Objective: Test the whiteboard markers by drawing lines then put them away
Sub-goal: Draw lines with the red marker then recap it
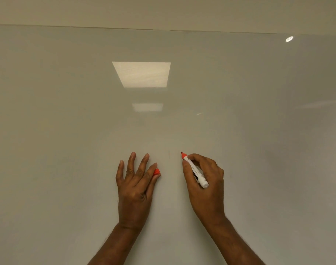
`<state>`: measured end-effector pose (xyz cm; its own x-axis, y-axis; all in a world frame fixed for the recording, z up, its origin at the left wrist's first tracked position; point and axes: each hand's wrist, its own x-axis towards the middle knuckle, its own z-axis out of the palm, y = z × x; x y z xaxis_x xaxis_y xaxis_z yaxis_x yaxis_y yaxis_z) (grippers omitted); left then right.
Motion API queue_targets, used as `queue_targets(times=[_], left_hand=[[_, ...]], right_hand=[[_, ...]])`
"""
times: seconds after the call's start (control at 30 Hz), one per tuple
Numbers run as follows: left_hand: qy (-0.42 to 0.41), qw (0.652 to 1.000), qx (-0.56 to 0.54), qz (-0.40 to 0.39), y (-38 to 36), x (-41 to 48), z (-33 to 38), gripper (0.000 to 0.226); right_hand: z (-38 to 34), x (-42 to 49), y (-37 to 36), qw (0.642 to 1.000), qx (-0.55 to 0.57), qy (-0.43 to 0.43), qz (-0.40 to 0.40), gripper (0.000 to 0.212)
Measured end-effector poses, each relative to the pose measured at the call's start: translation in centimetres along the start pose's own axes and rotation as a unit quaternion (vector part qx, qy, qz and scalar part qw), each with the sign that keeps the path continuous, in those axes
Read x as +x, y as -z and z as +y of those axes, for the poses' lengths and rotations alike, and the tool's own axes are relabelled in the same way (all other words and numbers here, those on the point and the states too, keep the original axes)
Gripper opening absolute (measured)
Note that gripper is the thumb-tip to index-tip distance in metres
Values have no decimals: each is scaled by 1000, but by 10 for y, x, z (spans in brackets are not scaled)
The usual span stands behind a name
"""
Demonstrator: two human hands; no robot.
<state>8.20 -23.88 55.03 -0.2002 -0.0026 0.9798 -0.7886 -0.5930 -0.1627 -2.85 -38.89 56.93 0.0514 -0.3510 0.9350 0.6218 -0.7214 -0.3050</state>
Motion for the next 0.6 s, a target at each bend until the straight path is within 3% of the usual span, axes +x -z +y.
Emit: queue_targets(times=[0.17,0.43,0.5,0.6], left_hand=[[3,1000,7,4,0,1,1,38],[7,1000,11,7,1,0,3,36],[7,1000,13,6,0,0,3,35],[6,1000,15,8,0,0,3,35]], right_hand=[[7,-17,5,1000,-13,5,-5,31],[48,-94,27,1000,-24,9,-10,61],[60,-103,30,1000,-16,-10,-14,56],[58,-101,34,1000,16,7,-13,33]])
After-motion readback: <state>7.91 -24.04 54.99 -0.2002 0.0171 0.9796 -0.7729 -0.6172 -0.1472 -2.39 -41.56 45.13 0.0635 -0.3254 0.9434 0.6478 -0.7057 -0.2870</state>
